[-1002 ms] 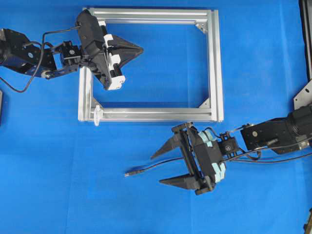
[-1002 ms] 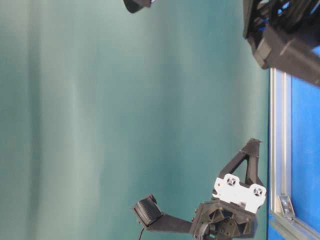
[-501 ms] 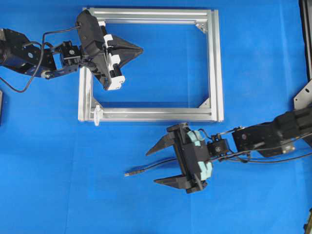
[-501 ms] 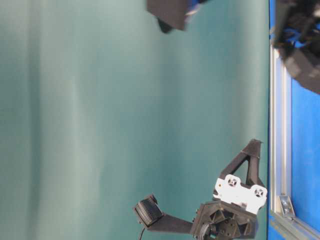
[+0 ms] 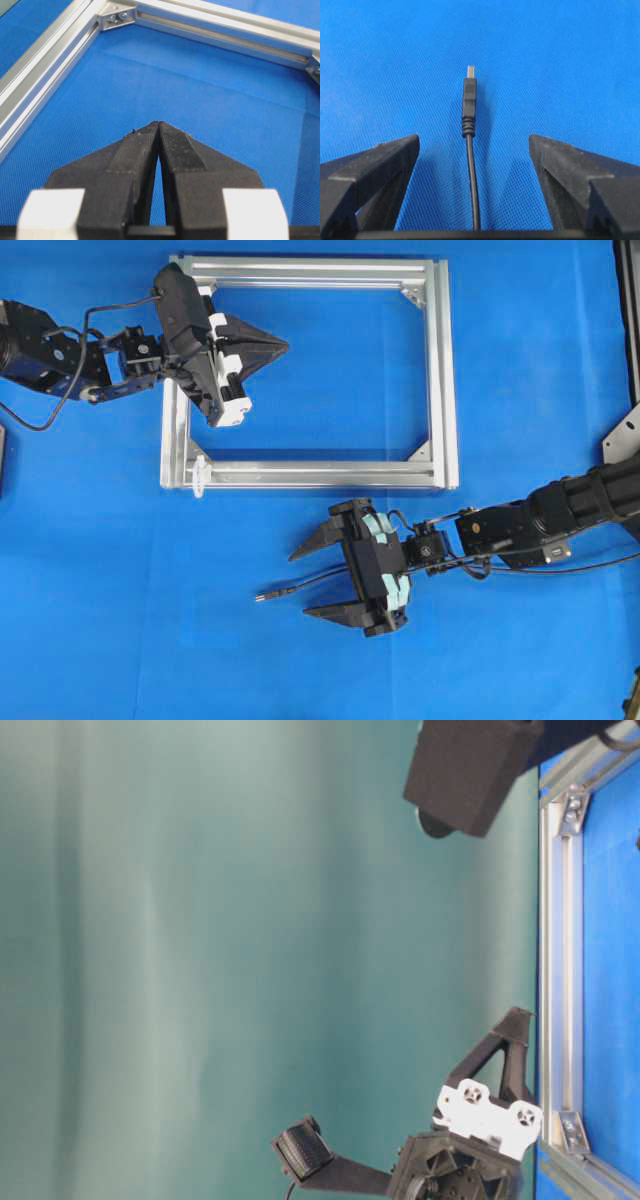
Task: Insert the wire through the string loop located on the left side.
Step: 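Lower the right gripper onto the black USB cable plug and grasp it, then lift the USB plug with the right gripper and carry it leftward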
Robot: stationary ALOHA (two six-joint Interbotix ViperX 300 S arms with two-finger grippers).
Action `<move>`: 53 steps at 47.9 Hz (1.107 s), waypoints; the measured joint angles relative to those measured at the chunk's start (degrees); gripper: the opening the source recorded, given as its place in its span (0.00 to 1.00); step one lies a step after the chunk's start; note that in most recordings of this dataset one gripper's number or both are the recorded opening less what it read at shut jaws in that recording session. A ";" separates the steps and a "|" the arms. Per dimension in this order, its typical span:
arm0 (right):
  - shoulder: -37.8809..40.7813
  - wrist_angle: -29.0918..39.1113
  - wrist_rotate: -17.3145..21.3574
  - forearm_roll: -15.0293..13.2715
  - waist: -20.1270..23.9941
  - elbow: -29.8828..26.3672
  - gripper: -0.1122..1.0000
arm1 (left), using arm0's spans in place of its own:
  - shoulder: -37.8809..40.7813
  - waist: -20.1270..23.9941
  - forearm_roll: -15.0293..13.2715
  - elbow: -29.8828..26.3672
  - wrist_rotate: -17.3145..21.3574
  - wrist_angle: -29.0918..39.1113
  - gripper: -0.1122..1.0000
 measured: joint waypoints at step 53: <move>-3.52 2.55 -0.62 -0.18 0.00 1.23 0.10 | -0.26 0.00 0.00 0.35 -0.26 0.00 0.10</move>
